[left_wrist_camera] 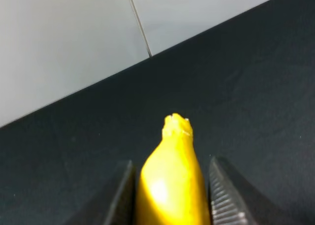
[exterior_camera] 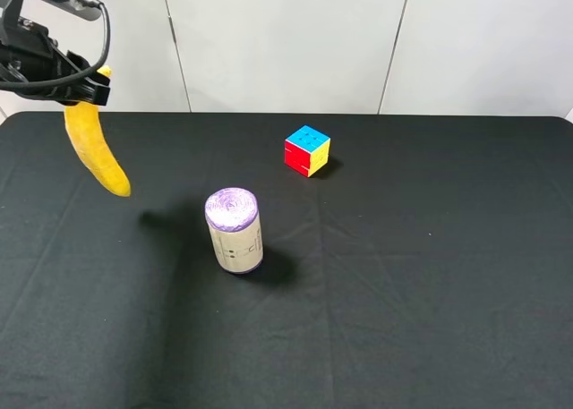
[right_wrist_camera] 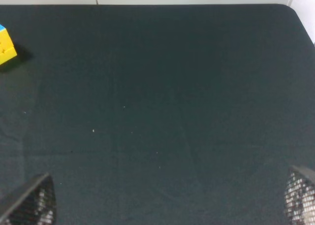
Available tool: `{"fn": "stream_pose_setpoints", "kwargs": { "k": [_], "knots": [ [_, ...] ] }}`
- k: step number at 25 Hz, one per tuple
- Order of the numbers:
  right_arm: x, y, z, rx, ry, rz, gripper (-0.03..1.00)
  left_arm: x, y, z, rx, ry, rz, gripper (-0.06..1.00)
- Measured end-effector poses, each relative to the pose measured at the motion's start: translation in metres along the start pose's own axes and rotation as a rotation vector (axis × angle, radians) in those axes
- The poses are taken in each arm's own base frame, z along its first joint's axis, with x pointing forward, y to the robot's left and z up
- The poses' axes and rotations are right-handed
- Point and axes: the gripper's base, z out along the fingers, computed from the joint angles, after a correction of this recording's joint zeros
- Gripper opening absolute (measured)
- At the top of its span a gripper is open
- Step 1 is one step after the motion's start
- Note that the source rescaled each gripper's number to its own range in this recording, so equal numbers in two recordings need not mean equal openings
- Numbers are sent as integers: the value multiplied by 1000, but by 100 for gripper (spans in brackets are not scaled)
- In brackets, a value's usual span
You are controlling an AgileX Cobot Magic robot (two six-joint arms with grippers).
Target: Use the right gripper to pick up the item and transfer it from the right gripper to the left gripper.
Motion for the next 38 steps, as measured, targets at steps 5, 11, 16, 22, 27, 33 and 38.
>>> {"fn": "stream_pose_setpoints", "kwargs": {
  "k": [5, 11, 16, 22, 27, 33, 38],
  "knots": [
    [0, 0, 0, 0, 0, 0, 100, 0, 0, 0, 3, 4, 12, 88],
    [0, 0, 0, 0, 0, 0, 100, 2, -3, 0, 34, 24, 15, 99],
    [0, 0, 0, 0, 0, 0, 100, 2, -3, 0, 36, 25, 15, 100],
    [0, 0, 0, 0, 0, 0, 100, 2, -4, 0, 40, 28, 16, 100],
    [0, 0, 0, 0, 0, 0, 100, 2, -4, 0, 41, 28, 16, 100],
    [0, 0, 0, 0, 0, 0, 100, 1, -3, -2, 39, 22, 20, 100],
    [0, 0, 0, 0, 0, 0, 100, -9, -3, -23, 20, -45, 29, 100]
  ]
}}
